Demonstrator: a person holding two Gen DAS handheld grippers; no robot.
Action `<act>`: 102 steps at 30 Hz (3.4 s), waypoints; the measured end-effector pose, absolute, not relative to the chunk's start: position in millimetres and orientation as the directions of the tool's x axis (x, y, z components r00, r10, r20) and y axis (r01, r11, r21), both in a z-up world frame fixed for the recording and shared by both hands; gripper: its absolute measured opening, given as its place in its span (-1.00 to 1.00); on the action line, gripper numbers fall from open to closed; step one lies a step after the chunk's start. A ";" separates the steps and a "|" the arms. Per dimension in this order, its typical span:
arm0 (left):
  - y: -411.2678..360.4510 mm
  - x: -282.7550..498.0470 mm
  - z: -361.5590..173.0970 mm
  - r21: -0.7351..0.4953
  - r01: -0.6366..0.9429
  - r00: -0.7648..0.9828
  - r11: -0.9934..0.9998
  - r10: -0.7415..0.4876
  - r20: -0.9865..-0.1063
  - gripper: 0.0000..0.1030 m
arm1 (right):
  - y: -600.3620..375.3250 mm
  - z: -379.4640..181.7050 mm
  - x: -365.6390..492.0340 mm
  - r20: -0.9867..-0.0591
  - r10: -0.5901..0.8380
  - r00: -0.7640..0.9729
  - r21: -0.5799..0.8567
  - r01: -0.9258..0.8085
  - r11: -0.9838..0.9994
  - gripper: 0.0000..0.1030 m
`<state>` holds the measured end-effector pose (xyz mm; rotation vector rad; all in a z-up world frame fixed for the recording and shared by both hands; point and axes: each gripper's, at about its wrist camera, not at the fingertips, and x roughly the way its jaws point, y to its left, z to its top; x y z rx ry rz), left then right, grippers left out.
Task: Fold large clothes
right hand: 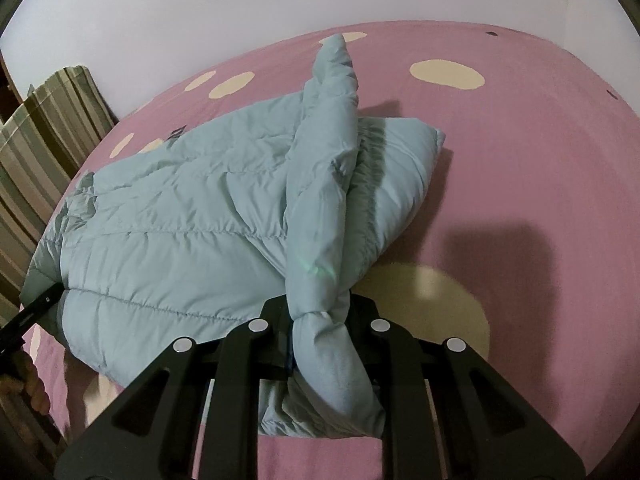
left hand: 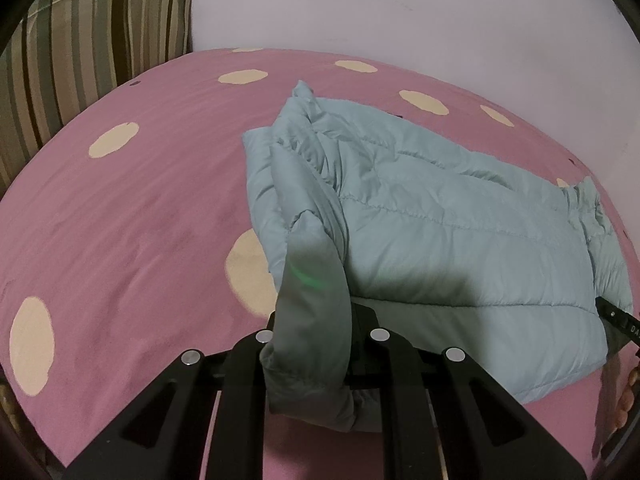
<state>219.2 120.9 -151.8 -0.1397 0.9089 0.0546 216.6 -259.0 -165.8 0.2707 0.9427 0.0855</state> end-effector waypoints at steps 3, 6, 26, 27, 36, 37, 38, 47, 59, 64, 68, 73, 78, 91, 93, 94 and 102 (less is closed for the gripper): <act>124.2 211.8 -149.3 -0.097 -0.109 0.613 0.989 -0.010 -0.790 -0.73 | -255.1 -165.6 206.1 -0.787 0.200 0.584 0.268 0.032 0.963 -0.69; 126.9 206.2 -147.6 -0.101 -0.113 0.611 0.988 -0.011 -0.792 -0.73 | -250.5 -164.5 194.9 -0.788 0.209 0.579 0.268 0.017 0.963 -0.69; 137.6 167.1 -158.0 -0.114 -0.124 0.601 0.986 -0.017 -0.799 -0.52 | -239.2 -170.5 163.3 -0.795 0.156 0.587 0.196 0.005 0.981 -0.40; 138.2 165.8 -158.0 -0.116 -0.130 0.600 0.985 -0.015 -0.800 -0.46 | -240.2 -169.9 162.1 -0.793 0.154 0.589 0.197 0.009 0.980 -0.36; 158.4 152.0 -153.5 -0.141 -0.194 0.604 0.971 0.004 -0.797 0.02 | -261.5 -162.2 154.6 -0.778 0.122 0.617 0.206 0.067 0.976 0.01; 159.5 150.7 -152.5 -0.142 -0.196 0.605 0.970 0.005 -0.797 0.02 | -264.3 -160.8 153.6 -0.776 0.115 0.621 0.205 0.075 0.976 0.03; 160.3 149.4 -151.5 -0.142 -0.197 0.605 0.970 0.007 -0.796 0.02 | -266.9 -159.5 152.9 -0.774 0.110 0.624 0.205 0.083 0.975 0.03; 171.1 135.0 -128.8 -0.127 -0.205 0.618 0.971 0.028 -0.785 0.03 | -264.3 -120.0 142.3 -0.720 0.022 0.693 0.135 0.109 0.985 0.03; 171.6 171.0 -103.2 -0.080 -0.122 0.620 0.989 0.013 -0.784 0.19 | -172.3 -102.8 171.8 -0.729 0.192 0.657 0.151 -0.120 0.981 0.03; 174.1 187.7 -104.1 -0.074 -0.120 0.620 0.990 0.016 -0.785 0.19 | -135.7 -104.4 192.3 -0.743 0.214 0.634 0.140 -0.166 0.976 0.03; 175.2 195.1 -111.6 -0.082 -0.129 0.611 0.988 0.015 -0.792 0.19 | -115.1 -105.7 204.5 -0.752 0.217 0.623 0.127 -0.186 0.974 0.03; 175.4 203.1 -118.1 -0.072 -0.128 0.597 0.989 0.018 -0.802 0.19 | -95.9 -116.2 216.1 -0.779 0.204 0.592 0.109 -0.192 0.975 0.03; 177.2 209.1 -122.3 -0.066 -0.130 0.587 0.989 0.023 -0.809 0.19 | -86.9 -131.0 219.2 -0.802 0.165 0.574 0.076 -0.177 0.981 0.03; 169.7 221.2 -132.3 -0.061 -0.110 0.573 0.992 0.013 -0.819 0.19 | -72.0 -166.4 224.0 -0.827 0.078 0.557 -0.019 -0.166 0.986 0.04; 168.6 223.0 -133.3 -0.061 -0.109 0.571 0.992 0.012 -0.821 0.19 | -72.6 -169.2 224.6 -0.827 0.081 0.556 -0.015 -0.166 0.986 0.04; 168.2 223.8 -133.6 -0.062 -0.109 0.571 0.992 0.011 -0.821 0.19 | -73.3 -170.6 224.6 -0.827 0.084 0.556 -0.012 -0.166 0.986 0.04; 164.5 224.5 -137.1 -0.046 -0.105 0.563 0.993 0.021 -0.826 0.19 | -73.6 -173.3 222.2 -0.823 0.085 0.562 -0.013 -0.167 0.986 0.04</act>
